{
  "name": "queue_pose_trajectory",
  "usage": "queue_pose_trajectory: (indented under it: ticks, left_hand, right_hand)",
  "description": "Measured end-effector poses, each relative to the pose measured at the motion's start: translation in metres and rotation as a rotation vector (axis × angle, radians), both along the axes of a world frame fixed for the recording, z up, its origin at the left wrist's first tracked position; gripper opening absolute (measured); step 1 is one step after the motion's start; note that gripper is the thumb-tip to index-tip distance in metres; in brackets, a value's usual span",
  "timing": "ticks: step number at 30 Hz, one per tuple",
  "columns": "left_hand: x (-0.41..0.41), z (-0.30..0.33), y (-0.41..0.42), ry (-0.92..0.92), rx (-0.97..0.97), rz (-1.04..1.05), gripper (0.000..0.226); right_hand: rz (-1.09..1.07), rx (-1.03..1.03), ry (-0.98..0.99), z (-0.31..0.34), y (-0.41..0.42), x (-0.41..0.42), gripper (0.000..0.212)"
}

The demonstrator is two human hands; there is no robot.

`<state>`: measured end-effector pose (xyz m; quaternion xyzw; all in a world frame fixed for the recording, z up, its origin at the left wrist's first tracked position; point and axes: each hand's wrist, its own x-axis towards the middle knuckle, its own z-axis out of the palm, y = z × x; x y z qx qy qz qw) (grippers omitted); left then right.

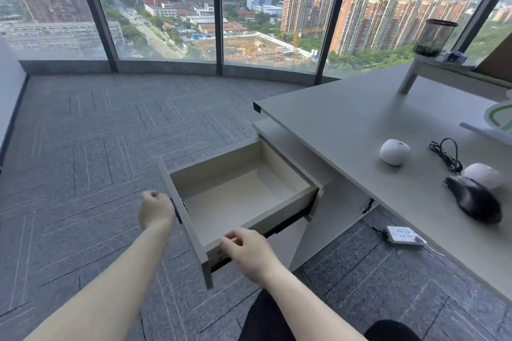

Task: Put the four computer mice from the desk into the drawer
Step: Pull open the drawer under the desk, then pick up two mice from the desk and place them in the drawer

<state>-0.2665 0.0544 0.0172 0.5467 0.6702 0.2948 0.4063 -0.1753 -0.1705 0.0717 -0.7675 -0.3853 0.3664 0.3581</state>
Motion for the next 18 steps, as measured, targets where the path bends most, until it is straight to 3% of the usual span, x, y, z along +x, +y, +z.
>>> queue_pose_trajectory:
  ticks: [4, 9, 11, 13, 18]
  left_hand:
    - [0.058, 0.073, -0.045, -0.100, 0.359, -0.254, 0.032]
    - [0.171, 0.128, -0.123, -0.272, 0.380, -0.680, 0.026]
    - [0.217, 0.138, -0.156, -0.260, 0.369, -0.829, 0.030]
    - [0.259, 0.145, -0.189, -0.217, 0.364, -0.950, 0.036]
    - [0.338, 0.142, -0.245, -0.043, 0.406, -1.096, 0.050]
  right_hand:
    - [-0.319, 0.273, -0.129, 0.041, -0.033, 0.061, 0.020]
    - [-0.672, 0.438, -0.589, 0.084, -0.098, 0.158, 0.020]
    - [-0.785, 0.365, -0.835, 0.091, -0.130, 0.196, 0.023]
    - [-0.892, 0.217, -0.954, 0.092, -0.161, 0.230, 0.032]
    - [-0.955, -0.198, -0.791, 0.076, -0.207, 0.279, 0.054]
